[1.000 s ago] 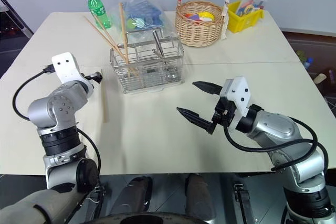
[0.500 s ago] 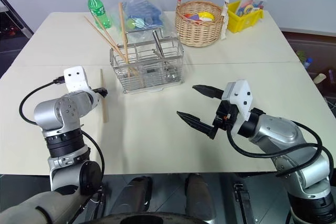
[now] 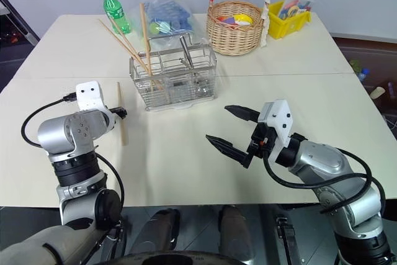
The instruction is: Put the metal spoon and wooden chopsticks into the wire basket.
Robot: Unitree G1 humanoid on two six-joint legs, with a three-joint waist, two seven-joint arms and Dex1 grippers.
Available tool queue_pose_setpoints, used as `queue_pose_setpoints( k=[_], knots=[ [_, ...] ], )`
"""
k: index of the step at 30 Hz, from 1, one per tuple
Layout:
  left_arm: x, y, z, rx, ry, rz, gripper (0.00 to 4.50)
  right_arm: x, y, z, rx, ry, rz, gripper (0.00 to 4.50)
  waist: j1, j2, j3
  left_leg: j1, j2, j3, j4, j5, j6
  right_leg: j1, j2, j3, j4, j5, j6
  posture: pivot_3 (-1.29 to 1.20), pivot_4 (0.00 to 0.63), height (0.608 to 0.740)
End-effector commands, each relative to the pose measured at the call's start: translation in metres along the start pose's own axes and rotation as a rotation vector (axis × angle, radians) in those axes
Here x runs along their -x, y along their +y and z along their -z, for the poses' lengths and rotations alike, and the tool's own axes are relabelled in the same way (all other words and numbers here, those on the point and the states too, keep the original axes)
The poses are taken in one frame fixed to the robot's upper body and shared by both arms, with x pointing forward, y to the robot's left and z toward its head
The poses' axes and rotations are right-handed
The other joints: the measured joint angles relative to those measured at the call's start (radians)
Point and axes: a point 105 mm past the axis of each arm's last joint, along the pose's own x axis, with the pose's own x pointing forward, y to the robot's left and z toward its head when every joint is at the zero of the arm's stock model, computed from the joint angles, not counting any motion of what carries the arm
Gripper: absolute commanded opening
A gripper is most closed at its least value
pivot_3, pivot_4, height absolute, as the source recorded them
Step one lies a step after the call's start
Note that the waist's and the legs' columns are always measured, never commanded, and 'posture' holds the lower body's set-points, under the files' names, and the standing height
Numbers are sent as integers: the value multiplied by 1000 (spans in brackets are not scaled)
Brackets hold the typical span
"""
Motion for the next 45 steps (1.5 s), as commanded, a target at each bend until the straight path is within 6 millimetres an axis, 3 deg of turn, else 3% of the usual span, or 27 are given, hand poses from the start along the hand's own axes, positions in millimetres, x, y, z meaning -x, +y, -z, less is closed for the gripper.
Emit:
queue_pose_setpoints(
  k=[1,4,7,11,13,15,21,26,34,37,41,45],
  knots=[
    [1,3,3,14,27,-9,4461,-2,6,-10,38,-38,-14,4500,0,0,0,0,0,0,0,0,0,0,0,0,0,0,0,0,150,740],
    [1,4,3,30,31,-6,4461,-2,6,-10,38,-39,-12,4500,0,0,0,0,0,0,0,0,0,0,0,0,0,0,0,0,150,740],
    [1,6,0,26,5,-2,3665,-2,5,-10,39,-40,-11,4500,0,0,0,0,0,0,0,0,0,0,0,0,0,0,0,0,150,740],
    [1,7,-2,37,2,-9,1796,-3,4,-11,41,-45,-4,4500,-2,0,0,0,0,0,0,0,0,0,0,0,0,0,0,0,150,740],
    [1,8,-1,41,5,-17,655,-3,4,-11,39,-45,-3,4500,-1,0,0,0,0,0,0,0,0,0,0,0,0,0,0,0,150,740],
    [1,10,0,47,7,-24,16,-3,3,-11,38,-44,-3,4500,-1,0,0,0,0,0,0,0,0,0,0,0,0,0,0,0,150,740],
    [0,8,1,63,18,1,16,-3,1,-10,35,-41,0,4500,-1,0,0,0,0,0,0,0,0,0,0,0,0,0,0,0,150,740],
    [1,17,-13,81,-56,-14,16,-2,2,-10,28,-36,1,4500,-1,0,0,0,0,0,0,0,0,0,0,0,0,0,0,0,150,740],
    [17,46,-99,40,-470,-3,16,7,5,-18,48,-32,1,4500,2,0,0,0,0,0,0,0,0,0,0,0,0,0,0,0,150,740],
    [31,46,-141,-10,-664,55,16,11,8,-22,54,-30,2,4500,5,0,0,-1,0,0,0,0,0,0,0,0,-1,0,0,0,150,740],
    [77,16,-201,-13,-960,369,16,8,7,-22,62,-52,36,4500,9,-1,0,-2,0,0,0,0,0,0,0,0,-2,0,0,0,150,740],
    [131,-17,-229,-22,-1170,787,16,-1,5,-25,71,-96,71,4500,2,-1,0,-2,0,0,0,0,0,0,0,-1,-3,0,0,0,150,740]
  ],
)
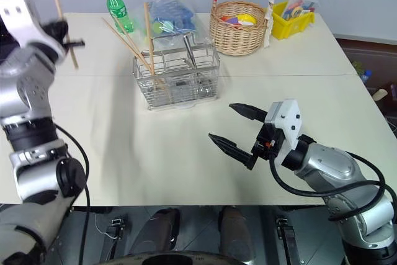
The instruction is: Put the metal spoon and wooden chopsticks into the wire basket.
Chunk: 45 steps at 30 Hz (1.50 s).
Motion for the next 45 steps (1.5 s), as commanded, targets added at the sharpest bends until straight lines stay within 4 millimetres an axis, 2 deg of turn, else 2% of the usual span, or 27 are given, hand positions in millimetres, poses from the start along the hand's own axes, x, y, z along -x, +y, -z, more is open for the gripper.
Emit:
queue_pose_setpoints(
  k=[1,3,6,10,17,23,30,36,41,45],
  knots=[
    [-2,-33,-49,63,-224,281,16,-7,3,-12,51,-63,13,4500,-4,0,0,0,0,0,0,0,0,0,0,0,0,0,0,0,150,740],
    [-1,-49,-68,155,-328,416,16,-12,-2,-13,53,-89,47,4500,-11,1,0,1,0,1,-1,0,0,0,0,0,0,0,0,0,150,740],
    [-1,-69,-77,264,-375,541,16,-18,-6,-16,43,-127,85,4500,-11,1,0,2,0,1,-1,0,0,0,0,0,2,0,0,0,150,740],
    [1,-99,-61,349,-348,669,16,-22,-1,-16,37,-138,86,4500,-7,1,0,2,0,0,0,0,0,0,0,0,3,0,0,0,150,740],
    [8,-115,-23,393,-257,702,16,-22,1,-16,39,-143,89,4500,-11,1,0,2,0,0,0,0,0,0,0,0,3,0,0,0,150,740],
    [16,-109,-1,380,-198,655,16,-23,1,-13,32,-141,89,4500,-7,1,0,2,0,0,0,0,0,0,0,1,3,0,0,0,150,740],
    [27,-106,10,320,-157,626,16,-23,-2,-7,16,-129,83,4500,-6,1,0,2,0,0,0,0,0,0,0,1,3,0,0,0,150,740],
    [38,-106,35,268,-79,610,16,-25,-3,-6,13,-130,75,4500,-6,1,0,2,0,0,0,0,0,0,0,1,3,0,0,0,150,740],
    [45,-98,59,230,-30,551,16,-24,-3,-5,12,-130,71,4500,-5,1,0,2,0,0,0,0,0,0,0,1,3,0,0,0,150,740],
    [49,-98,69,218,-16,531,16,-25,-3,-5,11,-131,69,4500,-4,1,0,2,0,0,0,0,0,0,0,1,3,0,0,0,150,740]
  ],
)
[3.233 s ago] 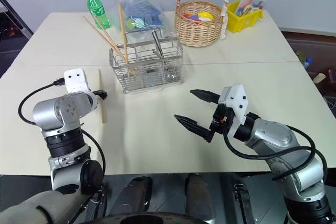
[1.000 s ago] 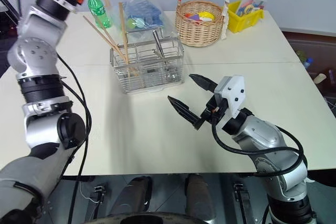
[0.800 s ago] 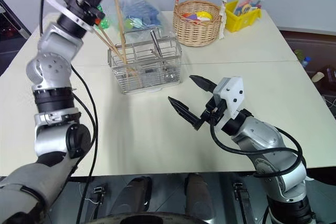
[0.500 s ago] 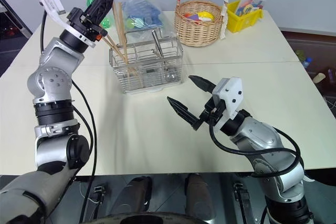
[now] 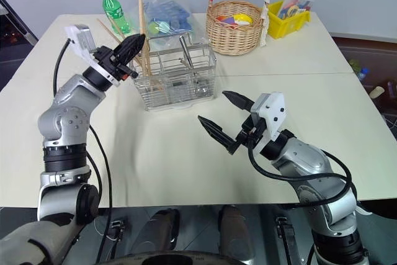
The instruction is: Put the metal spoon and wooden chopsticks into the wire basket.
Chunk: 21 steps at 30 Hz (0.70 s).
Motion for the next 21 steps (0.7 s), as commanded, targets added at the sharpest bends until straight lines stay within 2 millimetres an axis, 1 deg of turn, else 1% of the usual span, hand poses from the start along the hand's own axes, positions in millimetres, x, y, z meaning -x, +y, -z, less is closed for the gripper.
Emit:
queue_pose_setpoints(
  k=[1,3,6,7,9,10,13,15,18,21],
  knots=[
    [-1,-8,-11,-60,-47,12,389,-1,3,-9,27,-41,-14,4500,0,0,0,0,0,0,0,0,0,0,0,0,0,0,0,0,150,740],
    [0,-9,-11,-55,-52,16,1193,-2,3,-9,27,-41,-17,4500,0,0,0,0,0,0,0,0,0,0,0,0,0,0,0,0,150,740],
    [0,-11,-12,-45,-59,27,2680,-2,3,-9,27,-39,-21,4500,-1,0,0,0,0,0,0,0,0,0,0,0,0,0,0,0,150,740],
    [1,-12,-13,-48,-61,26,3299,-2,3,-9,27,-39,-22,4500,-1,0,0,0,0,0,0,0,0,0,0,0,0,0,0,0,150,740],
    [1,-12,-15,-51,-63,25,4217,-2,3,-9,27,-38,-23,4500,0,0,0,0,0,0,0,0,0,0,0,0,0,0,0,0,150,740],
    [1,-12,-16,-55,-66,23,4414,-2,3,-9,27,-37,-24,4500,0,0,0,0,0,0,0,0,0,0,0,0,0,0,0,0,150,740],
    [2,-11,-24,-61,-76,19,4414,-2,3,-8,29,-35,-28,4500,-1,0,0,0,0,0,0,0,0,0,0,0,0,0,0,0,150,740],
    [2,-9,-32,-72,-87,15,4414,-1,2,-8,32,-32,-32,4500,-1,0,0,0,0,0,0,0,0,0,0,0,0,0,0,0,150,740],
    [5,-9,-51,-81,-103,31,4414,0,0,-10,44,-25,-45,4500,-2,0,0,0,0,0,0,0,0,0,0,0,0,0,0,0,150,740],
    [10,-11,-61,-65,-74,53,4414,1,-1,-13,55,-16,-70,4500,-2,0,0,0,0,0,0,0,0,0,0,0,0,0,0,0,150,740]
  ],
)
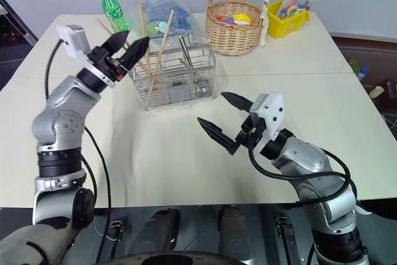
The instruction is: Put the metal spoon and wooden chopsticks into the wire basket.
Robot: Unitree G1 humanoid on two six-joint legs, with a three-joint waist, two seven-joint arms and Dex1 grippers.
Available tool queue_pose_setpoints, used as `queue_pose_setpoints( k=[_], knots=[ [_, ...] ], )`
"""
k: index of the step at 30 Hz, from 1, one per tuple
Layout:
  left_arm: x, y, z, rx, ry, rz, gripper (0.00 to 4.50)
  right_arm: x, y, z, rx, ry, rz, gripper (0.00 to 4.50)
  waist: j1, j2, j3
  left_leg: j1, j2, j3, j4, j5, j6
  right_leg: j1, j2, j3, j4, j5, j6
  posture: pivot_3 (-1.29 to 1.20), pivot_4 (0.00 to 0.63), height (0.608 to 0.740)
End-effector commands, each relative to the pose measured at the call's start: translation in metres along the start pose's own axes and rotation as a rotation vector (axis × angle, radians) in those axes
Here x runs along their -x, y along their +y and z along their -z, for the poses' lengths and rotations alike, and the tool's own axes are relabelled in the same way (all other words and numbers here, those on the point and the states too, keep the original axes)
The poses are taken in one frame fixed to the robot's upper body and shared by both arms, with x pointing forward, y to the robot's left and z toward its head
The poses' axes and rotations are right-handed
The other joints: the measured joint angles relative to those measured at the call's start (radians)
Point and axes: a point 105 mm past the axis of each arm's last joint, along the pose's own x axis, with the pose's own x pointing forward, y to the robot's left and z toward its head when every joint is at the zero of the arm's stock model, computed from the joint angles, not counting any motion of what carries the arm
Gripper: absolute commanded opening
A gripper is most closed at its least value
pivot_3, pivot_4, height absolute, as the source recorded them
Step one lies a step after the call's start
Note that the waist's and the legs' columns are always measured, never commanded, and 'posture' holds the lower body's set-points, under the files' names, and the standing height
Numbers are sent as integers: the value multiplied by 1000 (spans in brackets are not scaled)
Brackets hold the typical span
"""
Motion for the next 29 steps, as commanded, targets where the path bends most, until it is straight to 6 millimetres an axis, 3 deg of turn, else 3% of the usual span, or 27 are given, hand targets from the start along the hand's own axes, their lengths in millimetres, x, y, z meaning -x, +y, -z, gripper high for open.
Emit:
queue_pose_setpoints(
  k=[1,10,16,22,29],
  knots=[
    [7,-10,-31,-11,-27,66,4414,2,-1,-14,43,-26,-37,4500,-1,0,0,0,0,0,0,0,0,0,0,0,0,0,0,0,150,740],
    [35,-20,-34,-68,126,150,4414,0,-5,-23,63,-18,-96,4500,-2,0,0,0,0,0,0,0,0,0,0,0,0,0,0,0,150,740],
    [68,-45,-5,20,243,155,4414,1,-13,-20,4,-16,-70,4500,-2,1,0,0,1,0,-1,0,1,0,0,0,-1,0,0,0,150,740],
    [99,-52,24,97,330,81,4414,6,-17,-10,-48,12,-46,4500,0,1,0,0,1,0,-1,0,1,0,0,0,-1,-1,-2,0,150,740],
    [118,-53,30,123,347,14,4414,15,-19,-6,-51,37,-35,4500,2,1,0,0,1,0,-1,0,1,0,0,0,-1,-2,-4,0,150,740]
  ],
)
